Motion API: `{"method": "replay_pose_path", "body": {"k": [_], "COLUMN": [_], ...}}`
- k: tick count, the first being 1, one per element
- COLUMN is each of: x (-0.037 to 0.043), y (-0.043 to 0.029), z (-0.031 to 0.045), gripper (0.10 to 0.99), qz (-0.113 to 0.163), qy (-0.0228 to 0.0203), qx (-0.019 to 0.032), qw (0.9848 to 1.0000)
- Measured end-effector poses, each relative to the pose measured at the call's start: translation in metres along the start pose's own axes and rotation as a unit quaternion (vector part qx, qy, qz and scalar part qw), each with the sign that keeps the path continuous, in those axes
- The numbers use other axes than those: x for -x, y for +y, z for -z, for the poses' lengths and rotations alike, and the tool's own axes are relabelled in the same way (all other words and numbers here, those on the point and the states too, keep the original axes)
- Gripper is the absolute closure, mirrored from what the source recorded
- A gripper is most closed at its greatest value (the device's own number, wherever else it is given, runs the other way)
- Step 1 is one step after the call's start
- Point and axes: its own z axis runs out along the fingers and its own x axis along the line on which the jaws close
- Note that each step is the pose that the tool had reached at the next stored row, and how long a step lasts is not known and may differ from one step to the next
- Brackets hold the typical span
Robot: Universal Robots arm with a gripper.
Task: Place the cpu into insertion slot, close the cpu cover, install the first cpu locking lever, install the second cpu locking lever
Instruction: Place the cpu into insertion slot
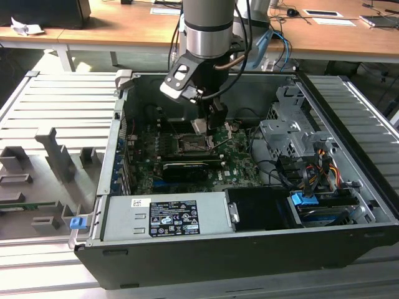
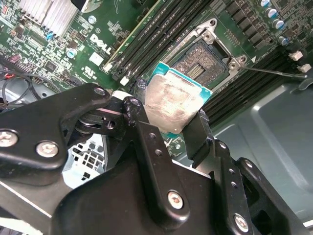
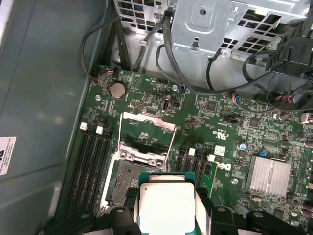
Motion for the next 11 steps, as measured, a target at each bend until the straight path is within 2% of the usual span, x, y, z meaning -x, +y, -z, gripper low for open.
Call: {"method": "replay_pose_path", "body": {"k": [11], "x": [0.0000], "y": [-0.0002], "z": [-0.0022], "gripper": [0.545], "qz": [-0.021], "qy": [-0.0020], "qx": [0.0004], "qw": [0.9998]}}
